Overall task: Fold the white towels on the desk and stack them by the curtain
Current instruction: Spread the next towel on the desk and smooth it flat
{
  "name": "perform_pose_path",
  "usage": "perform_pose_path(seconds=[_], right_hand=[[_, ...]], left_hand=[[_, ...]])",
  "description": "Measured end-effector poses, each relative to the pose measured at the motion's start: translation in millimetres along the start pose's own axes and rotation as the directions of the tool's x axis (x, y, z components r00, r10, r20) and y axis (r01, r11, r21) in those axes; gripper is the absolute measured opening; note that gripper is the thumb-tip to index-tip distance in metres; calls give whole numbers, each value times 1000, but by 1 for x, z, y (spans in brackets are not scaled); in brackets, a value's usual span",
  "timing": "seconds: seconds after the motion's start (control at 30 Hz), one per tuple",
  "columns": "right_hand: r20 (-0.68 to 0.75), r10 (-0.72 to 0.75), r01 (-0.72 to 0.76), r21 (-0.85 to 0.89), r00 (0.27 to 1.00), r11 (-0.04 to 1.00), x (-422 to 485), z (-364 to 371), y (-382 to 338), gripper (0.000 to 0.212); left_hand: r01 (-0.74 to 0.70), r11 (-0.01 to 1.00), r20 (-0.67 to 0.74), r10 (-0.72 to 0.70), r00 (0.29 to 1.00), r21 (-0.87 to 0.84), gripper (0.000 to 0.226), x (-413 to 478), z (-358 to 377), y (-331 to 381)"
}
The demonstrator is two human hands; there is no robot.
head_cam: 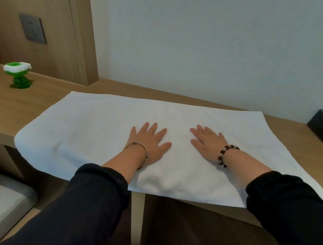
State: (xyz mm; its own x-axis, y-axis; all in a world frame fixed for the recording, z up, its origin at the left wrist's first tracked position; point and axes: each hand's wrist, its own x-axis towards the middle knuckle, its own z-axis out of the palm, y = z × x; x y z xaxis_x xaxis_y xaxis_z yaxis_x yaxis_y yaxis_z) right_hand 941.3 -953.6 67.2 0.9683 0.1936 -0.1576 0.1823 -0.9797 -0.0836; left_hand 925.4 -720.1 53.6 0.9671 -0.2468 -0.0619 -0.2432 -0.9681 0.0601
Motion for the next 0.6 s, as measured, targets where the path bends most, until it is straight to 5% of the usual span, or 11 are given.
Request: perform_pose_path(seconds=[0.07,0.17,0.23,0.3,0.4,0.47,0.6], right_hand=[[-47,172,-171,13,984,985,5,-5,26,56],[-55,560,-559,42,826,828,7,-13,60,58],[11,662,-661,67,749,747,9,-18,60,60],[-8,613,-610,78,790,788,14,-22,44,63],[-67,241,-241,13,968,971,16,-13,13,60],[-36,132,-132,5,991,991,8,-4,13,59],[-60,473,-471,52,879,881,-9,-8,54,60]], left_hand=[[-14,1000,-7,14,1000,3,64,1,2,-1],[-32,999,-17,32,999,4,63,1,4,-2],[-31,1000,-20,31,999,2,62,2,4,-1],[-27,1000,-21,27,999,-2,62,2,4,-1],[-21,1000,-21,21,1000,-9,62,3,4,-1],[-21,1000,-23,21,1000,-4,61,2,4,-1],[-11,1000,-24,11,1000,-4,60,0,3,0]])
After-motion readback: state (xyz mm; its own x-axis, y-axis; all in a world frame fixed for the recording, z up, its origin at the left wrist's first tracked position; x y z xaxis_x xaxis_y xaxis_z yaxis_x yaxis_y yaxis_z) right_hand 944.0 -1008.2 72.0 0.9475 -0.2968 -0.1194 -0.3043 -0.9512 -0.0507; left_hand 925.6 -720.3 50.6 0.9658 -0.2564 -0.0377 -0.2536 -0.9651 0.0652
